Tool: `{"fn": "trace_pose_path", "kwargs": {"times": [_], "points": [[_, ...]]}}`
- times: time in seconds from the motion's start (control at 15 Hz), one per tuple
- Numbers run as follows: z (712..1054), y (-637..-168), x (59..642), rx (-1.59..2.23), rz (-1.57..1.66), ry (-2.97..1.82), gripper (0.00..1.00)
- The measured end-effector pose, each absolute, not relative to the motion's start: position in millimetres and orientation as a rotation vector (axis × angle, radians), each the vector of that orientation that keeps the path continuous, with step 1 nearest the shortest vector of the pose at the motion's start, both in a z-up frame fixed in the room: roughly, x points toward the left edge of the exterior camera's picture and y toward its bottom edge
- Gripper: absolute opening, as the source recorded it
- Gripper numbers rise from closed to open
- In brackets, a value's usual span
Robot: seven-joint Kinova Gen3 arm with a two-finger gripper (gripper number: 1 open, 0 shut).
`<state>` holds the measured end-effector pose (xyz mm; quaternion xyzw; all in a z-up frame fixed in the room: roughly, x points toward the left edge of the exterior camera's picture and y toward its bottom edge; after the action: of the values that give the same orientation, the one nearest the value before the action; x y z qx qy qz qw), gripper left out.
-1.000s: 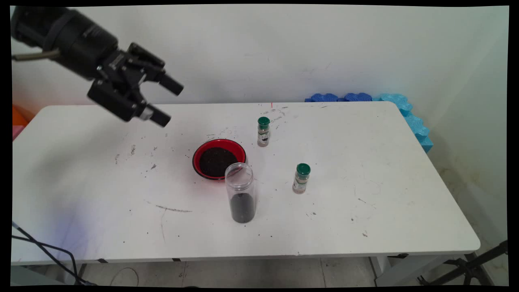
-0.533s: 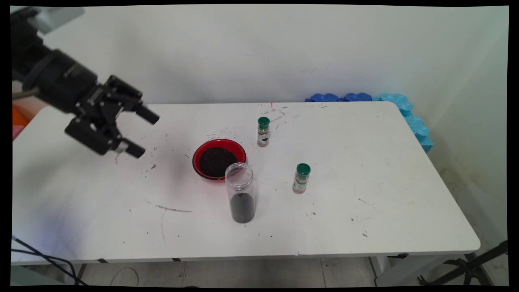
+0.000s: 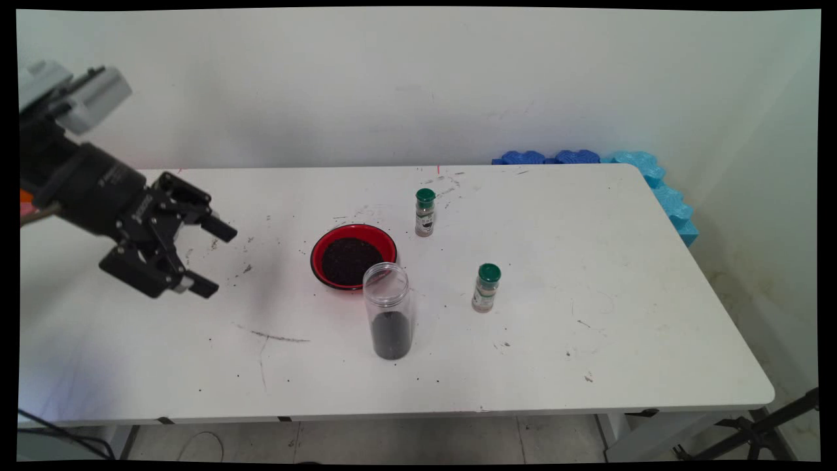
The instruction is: Pick up the black seasoning powder from the table
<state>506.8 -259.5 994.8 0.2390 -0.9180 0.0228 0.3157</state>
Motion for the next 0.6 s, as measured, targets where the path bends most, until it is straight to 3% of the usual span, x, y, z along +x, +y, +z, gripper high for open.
{"fn": "trace_pose_path", "kwargs": {"times": [0.6], "points": [[934.9, -246.6, 486.9, 0.678, 0.070, -2.354, 1.00]]}}
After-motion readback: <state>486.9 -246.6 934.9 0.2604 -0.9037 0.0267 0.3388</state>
